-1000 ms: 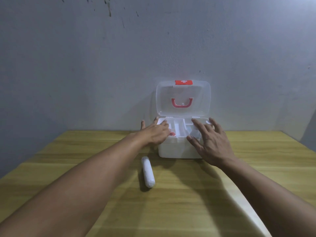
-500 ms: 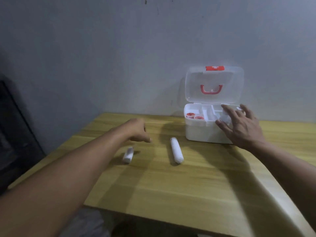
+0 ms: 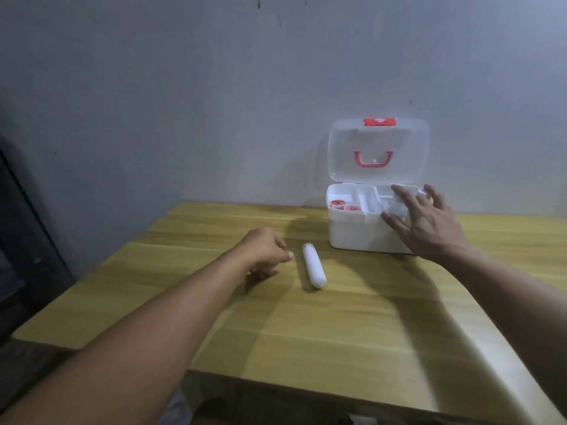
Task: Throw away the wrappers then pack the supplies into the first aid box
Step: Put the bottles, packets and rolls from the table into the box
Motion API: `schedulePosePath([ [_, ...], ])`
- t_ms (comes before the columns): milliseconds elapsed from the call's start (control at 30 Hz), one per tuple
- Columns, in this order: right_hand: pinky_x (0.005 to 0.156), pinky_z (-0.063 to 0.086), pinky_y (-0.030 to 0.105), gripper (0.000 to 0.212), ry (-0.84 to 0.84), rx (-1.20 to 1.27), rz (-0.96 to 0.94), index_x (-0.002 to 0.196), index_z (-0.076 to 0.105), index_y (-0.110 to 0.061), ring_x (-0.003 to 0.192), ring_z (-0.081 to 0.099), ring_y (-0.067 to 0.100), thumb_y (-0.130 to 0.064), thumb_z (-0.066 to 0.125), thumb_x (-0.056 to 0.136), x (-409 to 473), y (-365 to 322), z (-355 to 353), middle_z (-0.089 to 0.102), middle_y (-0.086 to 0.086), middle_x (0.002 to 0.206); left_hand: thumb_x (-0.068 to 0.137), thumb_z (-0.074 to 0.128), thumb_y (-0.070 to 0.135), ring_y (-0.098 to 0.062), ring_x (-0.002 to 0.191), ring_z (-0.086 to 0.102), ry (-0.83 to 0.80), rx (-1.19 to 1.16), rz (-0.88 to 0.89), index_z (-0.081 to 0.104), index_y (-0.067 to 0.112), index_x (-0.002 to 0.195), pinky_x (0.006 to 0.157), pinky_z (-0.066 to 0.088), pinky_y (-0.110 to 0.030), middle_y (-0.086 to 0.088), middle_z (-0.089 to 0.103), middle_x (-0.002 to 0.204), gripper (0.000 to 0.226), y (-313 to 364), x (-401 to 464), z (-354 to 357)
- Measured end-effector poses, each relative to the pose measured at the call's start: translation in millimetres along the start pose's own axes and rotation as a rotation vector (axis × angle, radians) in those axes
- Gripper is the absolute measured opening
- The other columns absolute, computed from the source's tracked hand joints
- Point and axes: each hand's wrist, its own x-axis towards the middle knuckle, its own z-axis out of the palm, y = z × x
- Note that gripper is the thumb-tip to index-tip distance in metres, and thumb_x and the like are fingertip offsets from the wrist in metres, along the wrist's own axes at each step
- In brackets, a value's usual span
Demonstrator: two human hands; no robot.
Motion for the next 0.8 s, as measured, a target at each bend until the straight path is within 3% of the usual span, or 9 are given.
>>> schedulePosePath([
  [100, 0.116, 0.017, 0.04, 0.066, 0.013, -0.003, -0.005, 0.146, 0.026, -0.029, 0.144, 0.017, 0.029, -0.062, 0.035, 0.089, 0.0, 0.0, 0.0, 0.05, 0.013, 0.141, 0.078, 0.064, 0.058, -0.023, 0.048, 0.054, -0.031, 0.002, -0.023, 0.067, 0.01, 0.086, 0.047, 0.043, -0.023, -0.009, 0.058, 0.067, 0.049, 25.4, 6.8, 13.9],
  [167, 0.116, 0.02, 0.041, 0.067, 0.021, -0.01, -0.006, 0.146, 0.025, -0.03, 0.144, 0.017, 0.029, -0.064, 0.034, 0.088, 0.5, 1.6, 1.1, 0.051, 0.012, 0.14, 0.064, 0.072, 0.065, -0.026, 0.048, 0.054, -0.074, 0.012, -0.054, 0.061, 0.008, 0.076, 0.051, 0.045, -0.025, -0.01, 0.057, 0.063, 0.06, 38.8, 8.6, 23.3],
  [233, 0.115, 0.021, 0.042, 0.069, 0.03, -0.016, -0.007, 0.146, 0.025, -0.031, 0.144, 0.018, 0.029, -0.066, 0.031, 0.087, 0.8, 2.8, 2.0, 0.052, 0.011, 0.139, 0.057, 0.082, 0.049, -0.028, 0.059, 0.063, -0.076, 0.079, -0.033, 0.061, 0.009, 0.075, 0.053, 0.047, -0.027, -0.01, 0.063, 0.07, 0.048, 48.3, 10.7, 33.0],
  [300, 0.115, 0.021, 0.042, 0.071, 0.033, -0.025, -0.011, 0.146, 0.025, -0.03, 0.144, 0.019, 0.029, -0.067, 0.028, 0.086, 1.0, 2.6, 2.2, 0.052, 0.011, 0.139, 0.059, 0.079, 0.029, -0.03, 0.079, 0.069, -0.02, 0.165, -0.018, 0.066, 0.008, 0.083, 0.056, 0.048, -0.028, -0.011, 0.068, 0.087, 0.035, 52.9, 14.8, 39.6],
  [367, 0.115, 0.021, 0.043, 0.071, 0.035, -0.034, -0.013, 0.147, 0.024, -0.031, 0.144, 0.018, 0.029, -0.068, 0.026, 0.086, 1.1, 2.6, 2.3, 0.052, 0.01, 0.139, 0.062, 0.073, 0.027, -0.029, 0.085, 0.069, 0.03, 0.165, -0.006, 0.068, 0.008, 0.089, 0.056, 0.046, -0.027, -0.011, 0.069, 0.094, 0.034, 56.4, 21.7, 39.8],
  [567, 0.114, 0.024, 0.043, 0.075, 0.08, -0.031, -0.034, 0.145, 0.026, -0.031, 0.142, 0.024, 0.031, -0.072, 0.018, 0.083, 3.5, 8.1, 9.7, 0.057, 0.01, 0.133, 0.06, 0.07, 0.034, -0.029, 0.075, 0.07, 0.241, 0.059, 0.043, 0.07, 0.011, 0.079, 0.06, 0.052, -0.028, -0.01, 0.071, 0.081, 0.03, 89.0, 44.4, -6.0],
  [667, 0.114, 0.024, 0.043, 0.073, 0.092, -0.013, -0.026, 0.145, 0.026, -0.032, 0.142, 0.023, 0.031, -0.071, 0.02, 0.084, 3.3, 8.7, 11.2, 0.057, 0.009, 0.133, 0.071, 0.07, 0.033, -0.026, 0.059, 0.063, 0.269, 0.186, 0.05, 0.06, 0.009, 0.075, 0.057, 0.046, -0.026, -0.007, 0.066, 0.079, 0.026, 114.1, 51.5, -28.5],
  [800, 0.114, 0.025, 0.042, 0.071, 0.112, -0.012, -0.039, 0.144, 0.027, -0.032, 0.141, 0.024, 0.031, -0.07, 0.022, 0.084, 3.5, 9.7, 13.1, 0.06, 0.006, 0.128, 0.077, 0.066, 0.031, -0.028, 0.066, 0.062, 0.377, 0.19, 0.095, 0.055, 0.011, 0.079, 0.056, 0.043, -0.026, -0.006, 0.065, 0.088, 0.023, 141.5, 67.4, -36.7],
])
